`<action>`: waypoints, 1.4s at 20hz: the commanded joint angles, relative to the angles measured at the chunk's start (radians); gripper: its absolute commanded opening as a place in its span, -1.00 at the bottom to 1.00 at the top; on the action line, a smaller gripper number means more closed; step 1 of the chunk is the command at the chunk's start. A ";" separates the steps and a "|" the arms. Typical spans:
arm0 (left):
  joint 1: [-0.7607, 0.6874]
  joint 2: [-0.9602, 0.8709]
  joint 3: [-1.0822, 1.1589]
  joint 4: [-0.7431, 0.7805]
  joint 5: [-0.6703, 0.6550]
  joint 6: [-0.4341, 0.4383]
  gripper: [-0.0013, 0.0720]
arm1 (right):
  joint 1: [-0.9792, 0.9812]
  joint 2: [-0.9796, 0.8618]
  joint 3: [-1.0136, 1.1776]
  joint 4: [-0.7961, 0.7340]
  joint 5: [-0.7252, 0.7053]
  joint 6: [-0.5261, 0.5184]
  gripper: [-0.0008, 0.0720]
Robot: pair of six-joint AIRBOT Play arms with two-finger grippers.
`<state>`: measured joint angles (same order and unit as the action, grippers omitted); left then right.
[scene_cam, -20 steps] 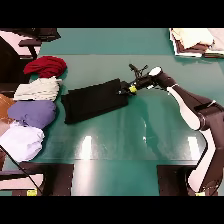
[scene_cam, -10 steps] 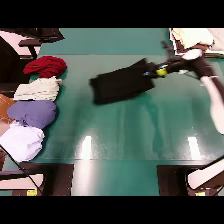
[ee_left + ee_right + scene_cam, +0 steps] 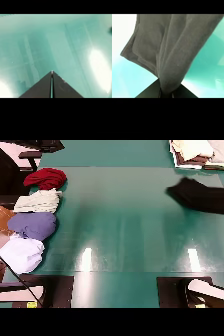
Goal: Fold the shirts.
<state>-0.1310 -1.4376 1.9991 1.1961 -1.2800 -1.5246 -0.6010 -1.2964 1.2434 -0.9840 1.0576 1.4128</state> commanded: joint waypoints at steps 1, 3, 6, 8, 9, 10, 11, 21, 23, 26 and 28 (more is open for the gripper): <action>0.000 0.000 0.000 -0.001 0.008 -0.006 -0.91 | -0.199 0.115 -0.144 -0.041 -0.044 0.038 -0.92; 0.000 0.000 0.000 -0.001 0.008 -0.006 -0.91 | -0.240 0.164 -0.225 -0.059 -0.046 0.068 -0.92; 0.000 0.000 0.000 -0.001 0.006 -0.005 -0.91 | -0.223 0.226 -0.334 -0.111 -0.037 0.084 -0.92; 0.000 0.000 0.000 -0.001 0.005 -0.005 -0.91 | -0.185 0.251 -0.383 -0.118 -0.024 0.084 -0.80; 0.000 0.000 0.000 -0.001 0.002 -0.005 -0.91 | -0.165 0.257 -0.390 -0.119 -0.006 0.083 -0.38; 0.000 0.000 0.000 -0.001 -0.004 -0.005 -0.91 | -0.157 0.258 -0.386 -0.132 0.021 0.082 -0.05; 0.000 0.000 0.000 -0.001 -0.015 -0.004 -0.90 | -0.155 0.257 -0.369 -0.175 0.064 0.082 0.16; 0.000 0.000 0.001 0.001 -0.026 -0.001 -0.90 | -0.100 0.258 -0.142 -0.110 0.279 0.082 0.28; 0.000 0.000 0.001 0.002 -0.020 -0.001 -0.90 | 0.019 0.257 -0.142 -0.050 0.272 0.082 0.27; 0.000 0.000 0.001 0.001 -0.013 -0.002 -0.90 | 0.236 0.257 -0.142 -0.049 0.253 0.082 0.25; 0.000 0.000 0.001 0.001 -0.010 -0.002 -0.90 | 0.373 0.257 -0.142 -0.063 0.225 0.082 0.01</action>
<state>-0.1310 -1.4376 1.9991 1.1961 -1.2968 -1.5257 -0.3988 -1.0393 1.0973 -1.0611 1.3098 1.4952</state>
